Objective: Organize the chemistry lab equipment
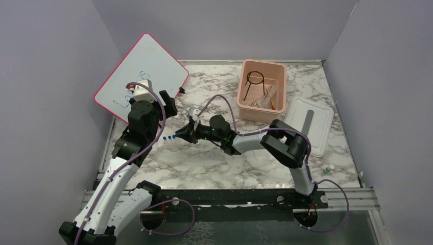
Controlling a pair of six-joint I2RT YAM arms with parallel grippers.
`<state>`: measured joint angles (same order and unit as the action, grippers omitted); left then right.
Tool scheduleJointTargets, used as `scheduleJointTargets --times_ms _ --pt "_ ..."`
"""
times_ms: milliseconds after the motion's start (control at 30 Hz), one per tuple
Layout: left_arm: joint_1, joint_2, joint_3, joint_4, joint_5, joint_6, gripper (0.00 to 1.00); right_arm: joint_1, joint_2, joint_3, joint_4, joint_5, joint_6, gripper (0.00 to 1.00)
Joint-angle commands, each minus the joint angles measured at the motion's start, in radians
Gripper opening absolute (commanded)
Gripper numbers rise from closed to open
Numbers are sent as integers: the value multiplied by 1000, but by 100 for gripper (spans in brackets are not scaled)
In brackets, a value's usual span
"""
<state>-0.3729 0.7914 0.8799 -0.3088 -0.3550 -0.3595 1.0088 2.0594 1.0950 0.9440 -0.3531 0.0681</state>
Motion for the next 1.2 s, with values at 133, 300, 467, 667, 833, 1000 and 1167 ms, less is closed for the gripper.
scheduleJointTargets --times_ms 133,300,467,667,833,1000,1167 --pt "9 5 -5 13 31 -13 81 8 44 21 46 12 -59 16" --pt "9 8 -6 13 33 -12 81 8 60 27 47 8 -59 16" --pt "11 10 -6 13 34 -12 81 8 74 13 73 -10 -59 20" --pt "14 13 -4 12 36 -10 81 8 94 20 93 -14 -59 21" --pt "17 14 -4 11 36 -9 81 8 106 16 101 -35 -96 26" --pt "19 14 -3 7 30 -7 81 8 115 12 116 -36 -91 35" --pt "20 15 -2 6 30 -7 81 8 77 -11 122 -20 -76 50"
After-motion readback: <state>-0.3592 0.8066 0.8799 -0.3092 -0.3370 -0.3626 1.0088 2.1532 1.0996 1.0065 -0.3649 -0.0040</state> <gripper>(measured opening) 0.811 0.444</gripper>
